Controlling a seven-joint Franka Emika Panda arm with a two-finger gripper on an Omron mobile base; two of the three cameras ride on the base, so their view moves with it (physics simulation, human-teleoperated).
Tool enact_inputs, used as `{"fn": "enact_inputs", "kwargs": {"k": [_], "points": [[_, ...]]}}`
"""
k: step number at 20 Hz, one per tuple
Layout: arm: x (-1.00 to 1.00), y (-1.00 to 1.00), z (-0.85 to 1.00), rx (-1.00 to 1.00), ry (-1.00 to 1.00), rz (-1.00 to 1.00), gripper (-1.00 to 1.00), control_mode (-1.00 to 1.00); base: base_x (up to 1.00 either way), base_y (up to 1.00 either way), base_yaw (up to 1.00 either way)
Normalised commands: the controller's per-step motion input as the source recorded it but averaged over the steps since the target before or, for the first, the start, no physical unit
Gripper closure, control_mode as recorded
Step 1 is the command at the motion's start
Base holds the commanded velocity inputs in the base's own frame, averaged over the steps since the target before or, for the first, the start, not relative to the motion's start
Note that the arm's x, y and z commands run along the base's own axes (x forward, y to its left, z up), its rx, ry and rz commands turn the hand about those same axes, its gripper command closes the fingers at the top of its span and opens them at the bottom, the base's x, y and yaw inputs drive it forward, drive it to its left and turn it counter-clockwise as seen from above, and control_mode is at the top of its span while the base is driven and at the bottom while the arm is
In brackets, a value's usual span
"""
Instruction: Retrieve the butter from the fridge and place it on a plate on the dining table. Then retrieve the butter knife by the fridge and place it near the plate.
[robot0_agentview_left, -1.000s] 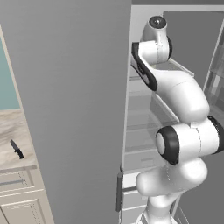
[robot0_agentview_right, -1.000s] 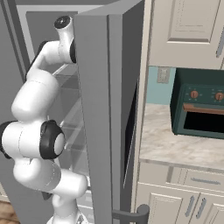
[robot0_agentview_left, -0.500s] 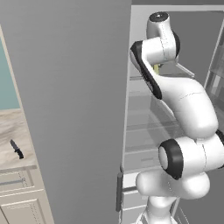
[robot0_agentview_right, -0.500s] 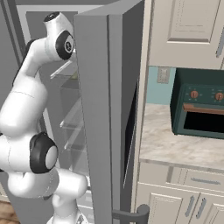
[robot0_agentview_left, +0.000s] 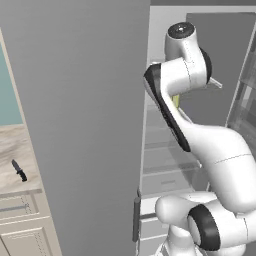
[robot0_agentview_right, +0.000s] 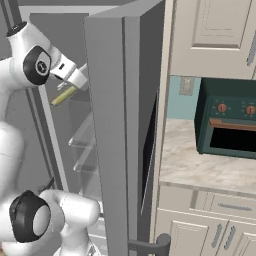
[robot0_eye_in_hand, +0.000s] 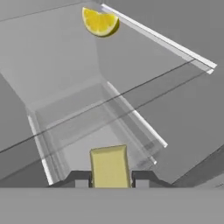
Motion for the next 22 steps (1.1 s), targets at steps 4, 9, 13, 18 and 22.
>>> {"fn": "enact_inputs", "kwargs": {"k": [4,9,13,18,22], "points": [[-1.0,0.35,-0.08,0.0,-0.11,0.0,1.0,-1.0,0.0,0.0,0.0],[-1.0,0.24,-0.09,0.0,0.0,0.02,1.0,-1.0,0.0,0.0,0.0],[-1.0,0.24,-0.27,0.0,0.0,0.1,1.0,-1.0,0.0,0.0,0.0],[-0.61,0.02,-0.79,0.0,0.09,0.21,1.0,-1.0,0.0,0.0,0.0],[-0.31,-0.03,-0.58,0.11,0.14,0.27,1.0,-1.0,0.0,0.0,0.0]]}}
